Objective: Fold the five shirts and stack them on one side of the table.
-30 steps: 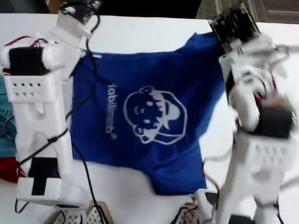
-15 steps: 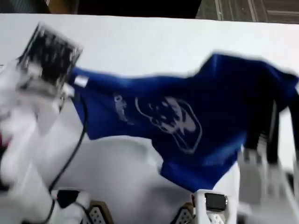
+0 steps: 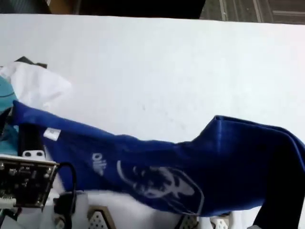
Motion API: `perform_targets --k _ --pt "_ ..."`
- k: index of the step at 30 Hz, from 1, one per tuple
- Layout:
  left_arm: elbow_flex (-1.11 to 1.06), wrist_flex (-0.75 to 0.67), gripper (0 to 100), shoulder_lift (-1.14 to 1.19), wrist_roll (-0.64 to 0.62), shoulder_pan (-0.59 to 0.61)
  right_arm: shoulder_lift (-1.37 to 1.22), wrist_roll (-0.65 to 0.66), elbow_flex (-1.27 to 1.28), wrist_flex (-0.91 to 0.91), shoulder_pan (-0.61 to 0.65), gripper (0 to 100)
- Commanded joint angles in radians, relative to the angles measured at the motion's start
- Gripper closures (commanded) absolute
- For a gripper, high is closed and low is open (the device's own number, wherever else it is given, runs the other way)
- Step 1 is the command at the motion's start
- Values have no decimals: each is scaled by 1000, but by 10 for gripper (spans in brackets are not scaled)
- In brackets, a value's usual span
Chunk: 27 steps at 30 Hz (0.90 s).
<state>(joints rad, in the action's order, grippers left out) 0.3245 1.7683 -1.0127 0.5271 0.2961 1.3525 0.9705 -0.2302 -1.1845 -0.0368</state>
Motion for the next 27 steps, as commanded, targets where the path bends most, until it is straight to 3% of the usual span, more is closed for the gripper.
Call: perform_targets --k 1,11,23,27 --pt "-2 -12 976 -3 0 20 -21 2 -6 25 -2 977" --pt "5 -5 976 -5 -11 25 -18 2 -31 28 -73 977" --pt "-10 -15 976 8 -6 20 -41 -5 8 28 -71 977" --pt "-143 -130 976 57 -8 20 -94 -5 172 85 -71 977"
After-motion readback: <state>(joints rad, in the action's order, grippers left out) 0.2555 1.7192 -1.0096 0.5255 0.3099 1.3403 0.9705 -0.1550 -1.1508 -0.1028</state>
